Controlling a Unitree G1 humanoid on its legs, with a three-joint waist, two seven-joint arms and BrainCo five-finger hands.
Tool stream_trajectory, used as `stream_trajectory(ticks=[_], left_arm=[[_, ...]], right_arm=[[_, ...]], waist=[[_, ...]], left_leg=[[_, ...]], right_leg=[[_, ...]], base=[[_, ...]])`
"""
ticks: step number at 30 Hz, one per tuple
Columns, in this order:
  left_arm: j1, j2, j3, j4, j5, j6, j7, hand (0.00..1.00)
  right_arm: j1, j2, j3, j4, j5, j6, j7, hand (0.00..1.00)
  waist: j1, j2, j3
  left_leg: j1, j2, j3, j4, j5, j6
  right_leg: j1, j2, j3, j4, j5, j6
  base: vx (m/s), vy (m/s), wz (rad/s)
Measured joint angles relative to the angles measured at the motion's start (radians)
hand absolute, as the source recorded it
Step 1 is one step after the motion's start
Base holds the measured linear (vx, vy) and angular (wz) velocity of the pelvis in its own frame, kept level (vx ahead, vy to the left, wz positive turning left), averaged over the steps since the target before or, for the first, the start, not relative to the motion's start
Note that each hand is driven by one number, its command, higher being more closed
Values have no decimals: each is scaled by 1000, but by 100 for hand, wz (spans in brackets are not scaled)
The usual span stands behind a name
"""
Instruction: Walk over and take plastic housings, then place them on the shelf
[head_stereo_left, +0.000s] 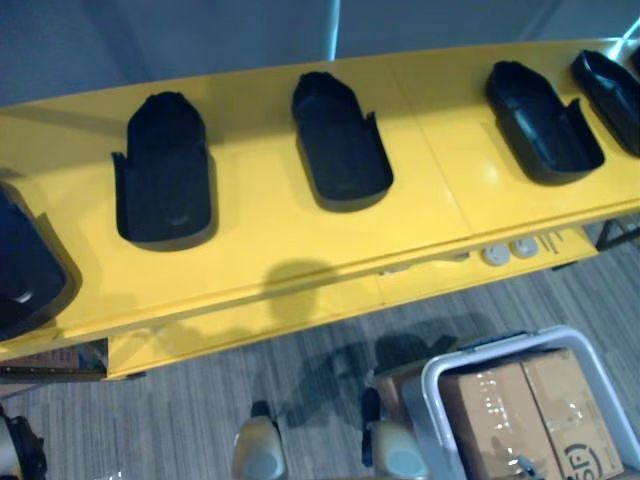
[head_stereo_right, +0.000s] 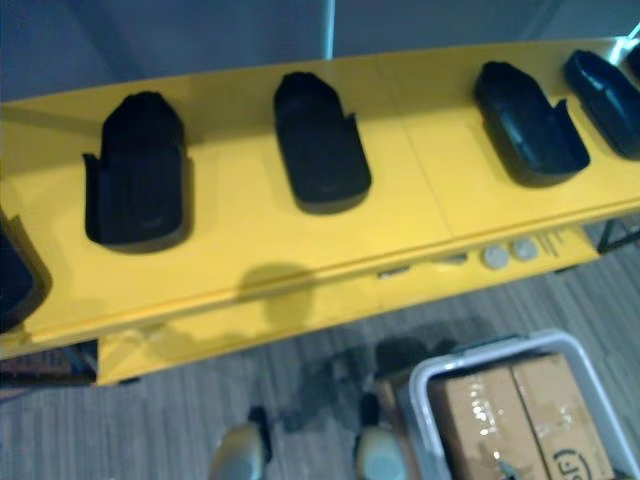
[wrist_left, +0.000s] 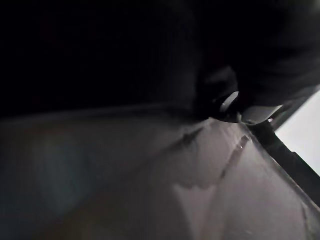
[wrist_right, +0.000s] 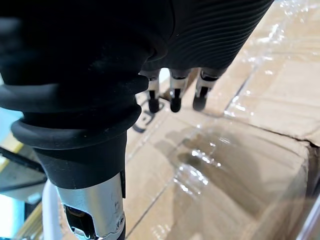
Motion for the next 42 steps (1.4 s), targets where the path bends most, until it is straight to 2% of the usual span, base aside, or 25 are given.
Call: stream_trajectory(ticks=[5,9,12,16,17,19,22,25,29,31,33,36,37,40,41,42], left_arm=[[1,13,18,3,-2,-6,7,0],[2,11,20,1,-12,-28,56,0],[2,5,20,0,-56,-49,154,0],[-20,3,20,-47,-104,-131,385,0],[-27,3,20,-60,-112,-145,414,0],[-55,3,19,-140,-139,-207,537,0],[-73,3,17,-251,-133,-286,657,0],[-71,3,16,-337,-118,-347,732,0],[-27,-15,14,-450,-90,-404,759,0],[44,-72,11,-554,-74,-440,755,0],[96,-114,11,-629,-49,-462,750,0],[229,-233,18,-809,-40,-514,706,0],[278,-289,21,-878,-44,-550,670,0],[405,-457,25,-1029,-70,-638,574,0],[428,-492,25,-1048,-94,-661,552,0],[464,-559,24,-1080,-114,-694,515,0]], right_arm=[[-14,0,0,0,0,0,0,0],[-22,0,-1,0,0,0,1,0],[-22,0,0,0,0,0,1,0],[-22,3,0,3,-1,-12,-1,0],[-22,4,0,3,-1,-17,-3,0],[-23,16,3,-5,-7,-58,-33,0],[-23,23,37,-50,-24,-92,-97,0],[-24,30,71,-119,-60,-122,-152,0],[-22,34,113,-225,-119,-180,-217,0],[-14,37,141,-340,-174,-216,-288,0],[-11,39,146,-429,-219,-231,-338,0],[12,48,143,-663,-351,-250,-466,0],[17,53,134,-754,-403,-256,-500,0],[8,60,76,-902,-479,-310,-523,0],[-1,60,67,-927,-482,-322,-522,0],[-13,60,56,-974,-480,-339,-517,0]], waist=[[5,4,30],[4,8,45],[4,4,46],[5,-5,49],[5,-5,49],[6,-5,49],[5,-3,48],[0,3,36],[-16,21,-21],[-23,49,-79],[-26,61,-101],[-25,73,-144],[-23,71,-149],[-17,53,-174],[-18,49,-177],[-19,43,-181]], left_leg=[[-6,5,4,9,-1,0],[-22,11,3,30,-10,3],[-21,12,7,33,-15,3],[-21,12,6,31,-15,3],[-21,11,6,31,-15,3],[-19,9,6,28,-14,3],[-2,2,9,11,-3,4],[47,-5,18,-50,24,1],[83,-13,18,-123,61,-5],[107,-16,23,-165,75,-8],[130,-20,23,-190,86,-7],[173,-24,26,-236,101,-13],[184,-24,26,-251,106,-13],[193,-28,22,-271,117,-14],[195,-30,20,-273,119,-14],[196,-33,13,-285,128,-15]], right_leg=[[-17,4,8,12,-1,-2],[-26,9,11,19,-2,-2],[-26,10,16,21,-2,-2],[-29,10,16,24,-3,0],[-29,9,16,25,-4,0],[-29,8,16,26,-5,2],[-26,3,19,31,-7,5],[-6,0,21,30,-7,4],[14,-4,12,0,-6,5],[27,-4,4,-14,-6,5],[42,-7,0,-20,-6,5],[71,-7,-5,-36,-6,5],[83,-7,-6,-40,-6,5],[92,-9,-13,-55,-3,7],[92,-11,-17,-56,-2,7],[94,-13,-24,-59,1,7]], base=[[-9,-2,-4],[-13,4,-1],[-2,13,-3],[0,0,0],[0,0,0],[0,0,0],[0,0,0],[7,-10,0],[33,-46,5],[34,-31,1],[43,-12,3],[0,0,0],[0,0,0],[-3,-2,4],[18,-2,14],[13,2,15]])
